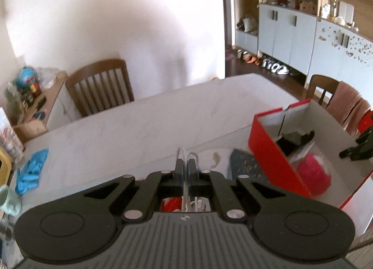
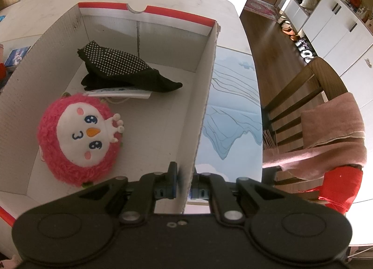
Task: Organize objects
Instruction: 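Lift the white cable with the left gripper toward the box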
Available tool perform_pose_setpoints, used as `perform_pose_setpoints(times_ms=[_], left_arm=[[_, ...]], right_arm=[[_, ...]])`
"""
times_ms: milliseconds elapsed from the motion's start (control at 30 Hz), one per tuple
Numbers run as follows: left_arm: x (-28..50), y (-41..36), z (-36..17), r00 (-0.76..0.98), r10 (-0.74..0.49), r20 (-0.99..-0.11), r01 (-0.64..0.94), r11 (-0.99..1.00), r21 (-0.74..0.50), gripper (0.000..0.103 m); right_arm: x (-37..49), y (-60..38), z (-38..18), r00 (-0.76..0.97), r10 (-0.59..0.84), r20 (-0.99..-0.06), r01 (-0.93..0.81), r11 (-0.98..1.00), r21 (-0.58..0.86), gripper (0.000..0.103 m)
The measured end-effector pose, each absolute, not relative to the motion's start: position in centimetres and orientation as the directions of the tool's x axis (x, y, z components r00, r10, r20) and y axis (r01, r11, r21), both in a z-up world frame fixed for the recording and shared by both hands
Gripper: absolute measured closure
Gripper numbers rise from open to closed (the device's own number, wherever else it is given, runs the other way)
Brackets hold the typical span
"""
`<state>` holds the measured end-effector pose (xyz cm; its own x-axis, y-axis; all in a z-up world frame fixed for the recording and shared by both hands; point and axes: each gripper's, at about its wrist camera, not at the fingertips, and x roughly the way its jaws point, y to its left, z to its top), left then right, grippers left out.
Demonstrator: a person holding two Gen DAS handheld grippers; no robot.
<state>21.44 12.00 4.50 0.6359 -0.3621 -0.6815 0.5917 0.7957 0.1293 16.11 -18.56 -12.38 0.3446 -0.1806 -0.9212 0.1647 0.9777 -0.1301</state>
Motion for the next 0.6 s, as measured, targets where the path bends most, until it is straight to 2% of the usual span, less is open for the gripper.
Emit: perform_pose_setpoints(times_ms=[267, 600], left_arm=[[20.2, 7.2, 7.2, 0.585, -0.478, -0.655, 0.705, 0.699, 0.120, 0.101], [17.9, -1.6, 8.8, 0.410, -0.650, -0.640, 0.864, 0.502, 0.044, 0.101]], right_arm=[[16.1, -18.6, -12.4, 0.349, -0.173, -0.921, 0.156, 0.980, -0.125, 0.097], [16.1, -18.7, -12.3, 0.349, -0.174, -0.921, 0.156, 0.980, -0.126, 0.097]])
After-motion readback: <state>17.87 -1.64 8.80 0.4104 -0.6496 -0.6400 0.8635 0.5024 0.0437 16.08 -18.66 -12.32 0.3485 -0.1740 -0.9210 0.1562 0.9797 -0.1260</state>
